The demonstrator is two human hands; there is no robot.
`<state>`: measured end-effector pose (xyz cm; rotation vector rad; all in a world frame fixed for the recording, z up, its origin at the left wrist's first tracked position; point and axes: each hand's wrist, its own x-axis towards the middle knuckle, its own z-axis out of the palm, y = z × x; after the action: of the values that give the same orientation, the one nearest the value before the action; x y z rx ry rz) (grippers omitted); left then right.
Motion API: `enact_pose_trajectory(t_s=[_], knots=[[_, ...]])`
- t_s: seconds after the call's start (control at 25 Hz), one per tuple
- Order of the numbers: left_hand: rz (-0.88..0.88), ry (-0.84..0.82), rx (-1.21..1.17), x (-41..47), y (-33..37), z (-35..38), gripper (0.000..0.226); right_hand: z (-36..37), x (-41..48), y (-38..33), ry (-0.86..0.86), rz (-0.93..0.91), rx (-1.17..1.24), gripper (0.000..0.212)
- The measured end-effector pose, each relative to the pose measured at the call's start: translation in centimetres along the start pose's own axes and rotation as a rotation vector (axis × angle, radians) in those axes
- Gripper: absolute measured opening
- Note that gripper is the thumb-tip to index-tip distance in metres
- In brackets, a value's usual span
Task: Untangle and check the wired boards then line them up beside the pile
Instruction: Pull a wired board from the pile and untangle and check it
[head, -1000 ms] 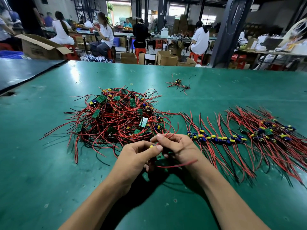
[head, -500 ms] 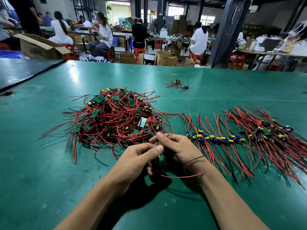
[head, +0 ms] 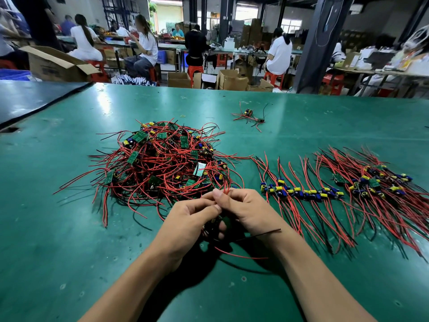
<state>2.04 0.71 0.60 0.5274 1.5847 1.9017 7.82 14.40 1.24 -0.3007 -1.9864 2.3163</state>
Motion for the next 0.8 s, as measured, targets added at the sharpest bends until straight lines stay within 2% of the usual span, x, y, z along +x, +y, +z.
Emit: enact_pose_trajectory(t_s=[0.2,0.28,0.44,0.52,0.6,0.72,0.8], knots=[[0.014,-0.048,0.122,-0.2,0.2,0.1,0.017,-0.8,0.5,-0.2,0.275,-0.027,-0.158,0.034],[0.017,-0.080,0.163,-0.3,0.3,0.1,0.016,-1.1,0.7,-0.3,0.341,0.012,-0.075,0.039],[0.013,-0.121,0.155,-0.4,0.5,0.0,0.016,-1.3,0.7,-0.9,0.232,0.119,0.367,0.052],[0.008,-0.135,0.156,-0.5,0.5,-0.1,0.016,-1.7,0.6,-1.1,0.150,0.153,0.481,0.051],[-0.003,-0.130,0.164,-0.5,0.5,-0.1,0.018,-2.2,0.5,-1.1,0.133,0.153,0.393,0.048],[-0.017,-0.072,0.156,-0.5,0.4,0.0,0.018,-2.1,0.5,-0.8,0.140,0.093,0.138,0.044],[-0.018,-0.049,0.100,-0.5,0.4,0.0,0.019,-1.5,0.5,-0.5,0.045,0.083,0.086,0.044]])
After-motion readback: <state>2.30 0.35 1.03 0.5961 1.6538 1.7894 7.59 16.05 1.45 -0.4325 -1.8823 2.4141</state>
